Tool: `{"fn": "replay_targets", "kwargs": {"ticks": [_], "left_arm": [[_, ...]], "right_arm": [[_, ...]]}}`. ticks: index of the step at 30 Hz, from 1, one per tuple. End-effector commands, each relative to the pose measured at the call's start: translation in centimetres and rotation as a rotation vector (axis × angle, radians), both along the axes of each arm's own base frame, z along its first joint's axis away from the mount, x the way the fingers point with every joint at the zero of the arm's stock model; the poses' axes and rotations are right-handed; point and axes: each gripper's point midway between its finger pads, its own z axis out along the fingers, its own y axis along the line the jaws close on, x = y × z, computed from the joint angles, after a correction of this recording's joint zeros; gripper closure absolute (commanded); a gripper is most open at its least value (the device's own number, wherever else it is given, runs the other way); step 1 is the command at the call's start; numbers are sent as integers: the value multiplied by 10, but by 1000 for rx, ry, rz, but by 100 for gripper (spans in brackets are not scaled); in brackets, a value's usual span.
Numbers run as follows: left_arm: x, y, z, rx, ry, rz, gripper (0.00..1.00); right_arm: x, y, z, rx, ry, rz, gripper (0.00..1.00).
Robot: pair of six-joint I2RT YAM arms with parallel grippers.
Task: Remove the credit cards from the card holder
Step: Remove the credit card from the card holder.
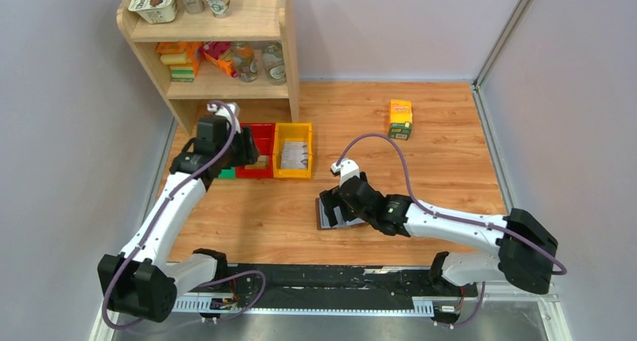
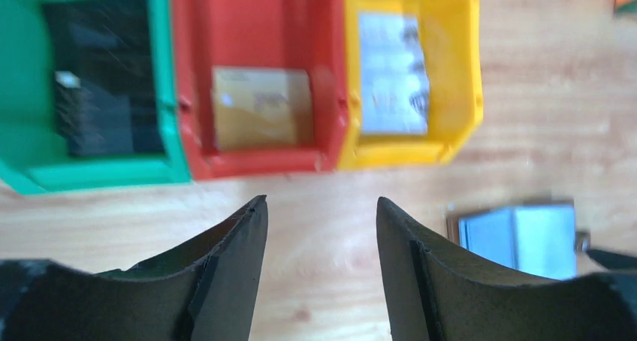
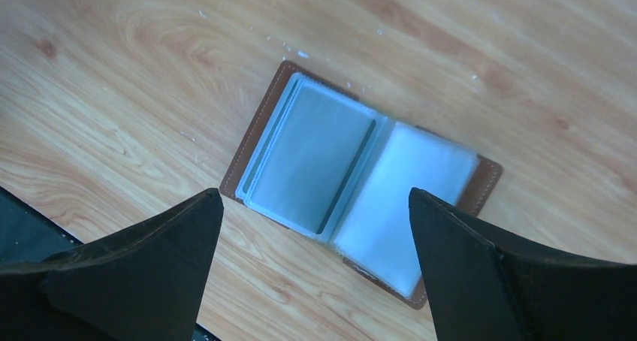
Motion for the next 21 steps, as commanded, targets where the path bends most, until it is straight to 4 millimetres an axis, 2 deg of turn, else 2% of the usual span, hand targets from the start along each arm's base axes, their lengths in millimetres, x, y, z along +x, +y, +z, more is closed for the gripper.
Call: {"fn": "replay_targets", "kwargs": {"ticks": [1,2,3,4,5,7,9,14,21], "left_arm": [[-39,-39,-26,-58,99,-16,36],[-47,-54,-31,-58,101,-42,32],[-50,-59,-33,-58,102,-42,32],[-58,-77,-37,-78,109,-80,32],[-59,-85,-42,-93,109,-79,32],[-73,-114,-51,-121,118,-142,32],[-80,-133,-61,-152,131,-170,32],[-90,-164,-79,-175,171,-228,32],[-101,-195,-95,-177,221,-293,32]], "right_arm": [[-5,15,-7,-3,118,-16,4],[-6,17,-12,-20,136,-17,4],[-5,20,-17,-35,154,-21,5],[-5,23,-18,-44,168,-19,6],[-3,26,-21,-52,179,-28,6],[-1,27,-30,-76,209,-46,7],[2,26,-40,-99,243,-67,7],[2,18,-55,-128,295,-107,9],[2,8,-59,-131,334,-134,9]]}}
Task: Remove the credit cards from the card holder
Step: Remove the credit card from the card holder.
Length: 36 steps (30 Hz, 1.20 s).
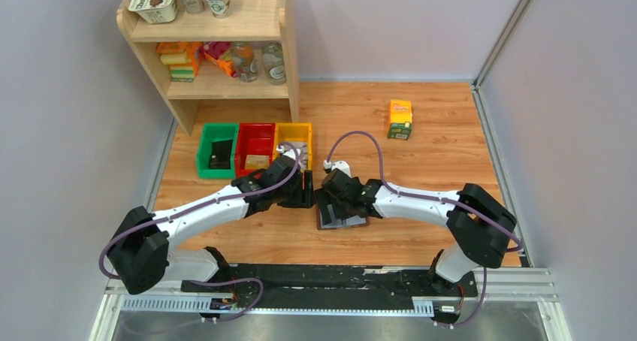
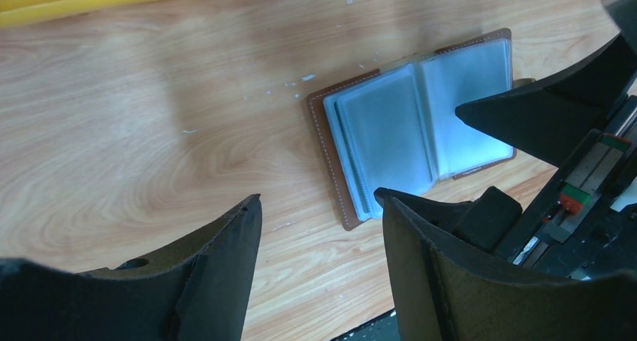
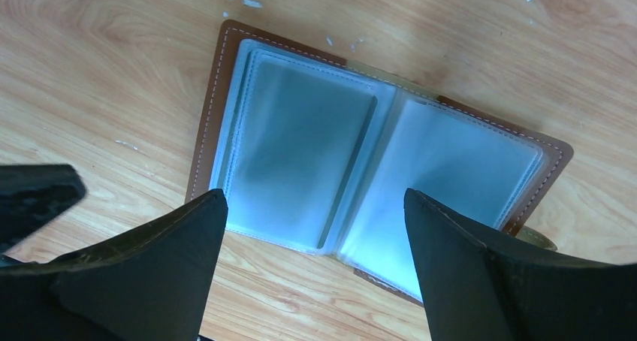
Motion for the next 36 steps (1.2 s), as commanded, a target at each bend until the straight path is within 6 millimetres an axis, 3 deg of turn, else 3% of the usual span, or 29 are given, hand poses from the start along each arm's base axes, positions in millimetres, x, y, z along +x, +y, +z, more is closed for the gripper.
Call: {"fn": "replay_targets", "kwargs": {"ticks": [1,19,28,32,36], "left_arm": [[4,-26,9,-71,-20,-8,32],[-1,-38,-3,-86,22,-26,33],[-5,-53,-3,-138,51,-52,36],[-6,-62,-3,-167,70,-69,39],[-6,-69,-4,-190,81,-75,42]], "right_arm": [[-1,0,5,20,28,-26,9],[-11,-6,-21,-54,131,-9,7],[-8,-16,-28,10,193,-50,26],[-6,-21,-32,15,203,-67,42],[-10,-20,-34,36,235,-62,50]]}}
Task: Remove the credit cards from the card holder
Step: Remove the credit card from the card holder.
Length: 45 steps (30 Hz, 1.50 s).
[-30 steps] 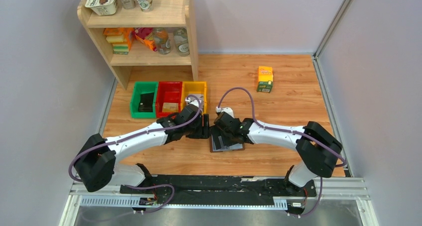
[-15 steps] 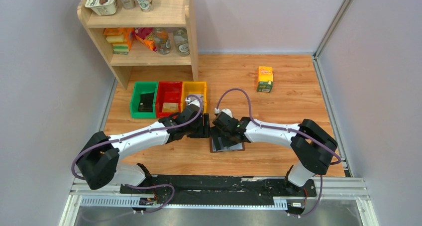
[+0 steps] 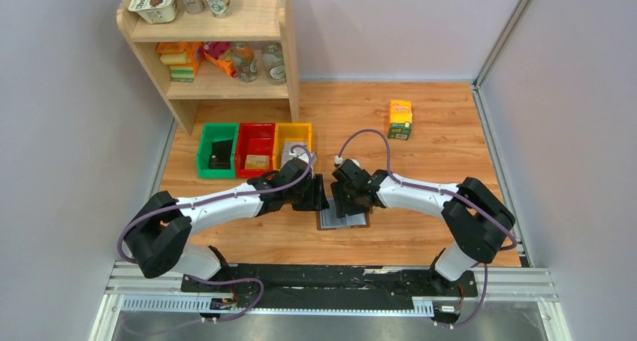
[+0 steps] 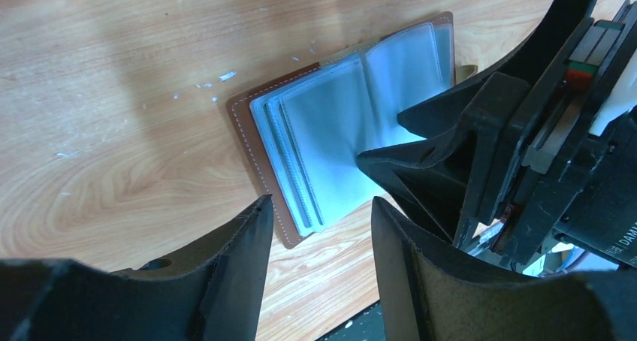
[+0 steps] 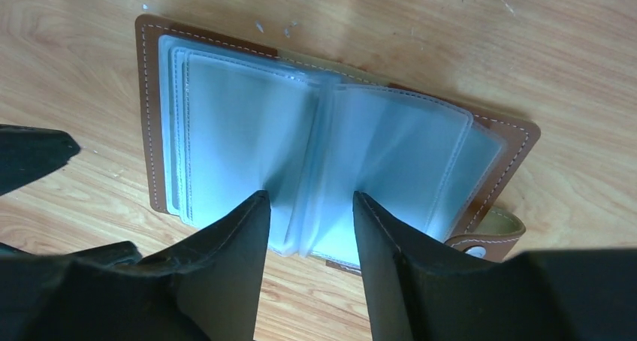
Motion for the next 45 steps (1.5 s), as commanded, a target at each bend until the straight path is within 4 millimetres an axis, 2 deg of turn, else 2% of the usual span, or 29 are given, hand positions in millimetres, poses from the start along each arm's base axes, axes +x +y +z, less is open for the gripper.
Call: {"fn": "replay_targets", "kwargs": {"ticks": [1,6,10,14,17,20,31,39,45], "left_arm": [[5,-21,17,-91,-12,-14,42],[6,-14,15,-84,-17,28,42],[5,0,16,-77,-37,76,42],[10,21,22,-43,-93,154,39],[9,32,27,-46,-121,187,38],[9,39,31,-42,-142,204,38],[9,31,32,-58,-136,180,38],[8,21,33,-79,-113,152,38],[8,9,33,-126,-88,141,38]], "right_arm": [[-10,1,-18,28,62,1,50],[-7,8,-4,83,21,28,45],[-5,15,19,119,-36,54,25],[-4,26,40,134,-85,83,17],[-2,28,42,101,-108,82,14],[-5,31,32,58,-91,100,13],[-12,20,0,-67,-28,86,13],[-17,8,-11,-90,2,69,25],[-16,7,-8,-34,3,58,30]]}}
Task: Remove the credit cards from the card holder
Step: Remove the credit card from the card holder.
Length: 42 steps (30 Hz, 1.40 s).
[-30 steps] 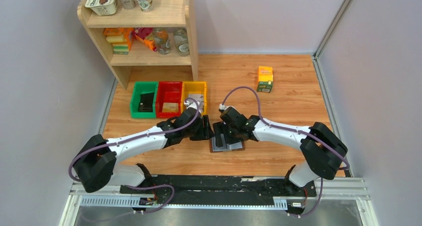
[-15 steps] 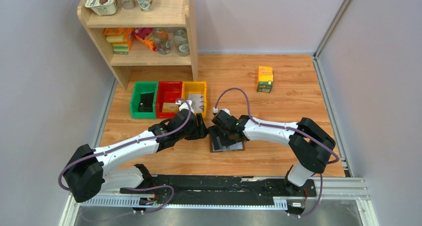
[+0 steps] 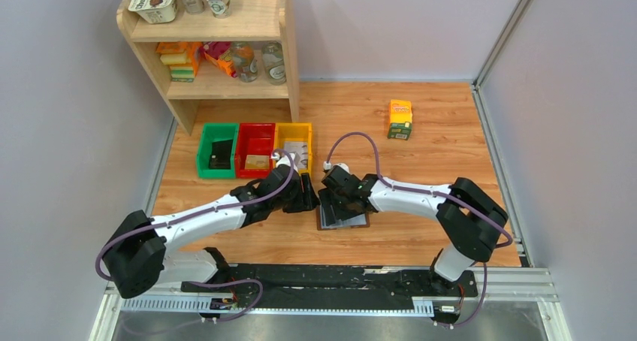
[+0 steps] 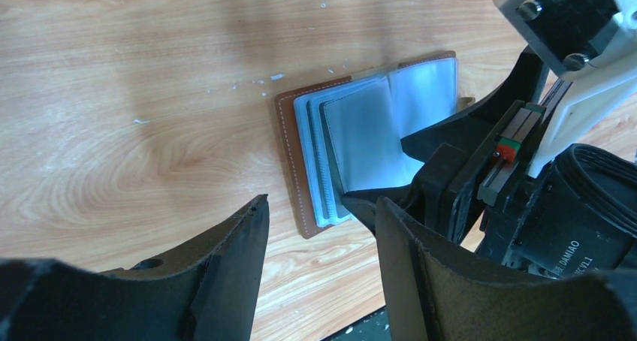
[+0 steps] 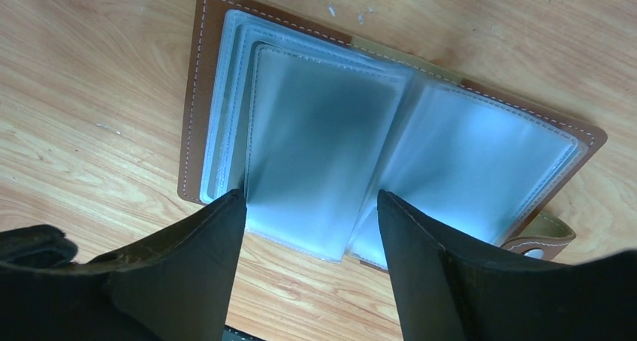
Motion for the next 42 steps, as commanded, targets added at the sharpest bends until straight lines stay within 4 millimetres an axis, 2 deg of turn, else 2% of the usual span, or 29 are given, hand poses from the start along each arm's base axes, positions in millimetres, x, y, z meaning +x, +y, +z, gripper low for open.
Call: {"fn": "replay_targets", "kwargs": {"ticks": [1,7,12,16,22,23,25,26,27,29,31,40,42], "left_arm": [[5,-22,17,-92,-7,-19,38],[5,-41,15,-139,31,-60,40],[8,-53,10,-169,54,-64,42],[14,-65,11,-193,55,-73,43],[22,-77,3,-216,70,-64,45],[23,-78,-3,-211,86,-60,46],[23,-80,-12,-208,111,-59,49],[21,-81,-15,-213,125,-63,54],[20,-81,-22,-204,140,-61,58],[16,-80,-30,-192,169,-60,72],[12,-77,-34,-189,184,-61,77],[5,-56,-25,-148,134,-62,77],[2,-56,-30,-112,156,-93,77]], "right_arm": [[-7,-12,-9,9,36,-22,31],[-4,-16,-9,44,44,-37,46],[-5,-16,-9,91,73,-45,51],[-5,-18,-9,120,83,-54,51],[-4,-20,-7,170,98,-64,51],[-3,-20,-6,178,95,-66,52],[-3,-22,-6,181,95,-73,52],[-2,-22,-4,185,91,-75,52],[-2,-22,-3,186,87,-73,52],[-1,-23,-3,185,87,-81,52],[-2,-24,-4,180,86,-82,52],[2,-29,-7,138,83,-111,56],[3,-30,-6,133,79,-116,57]]}}
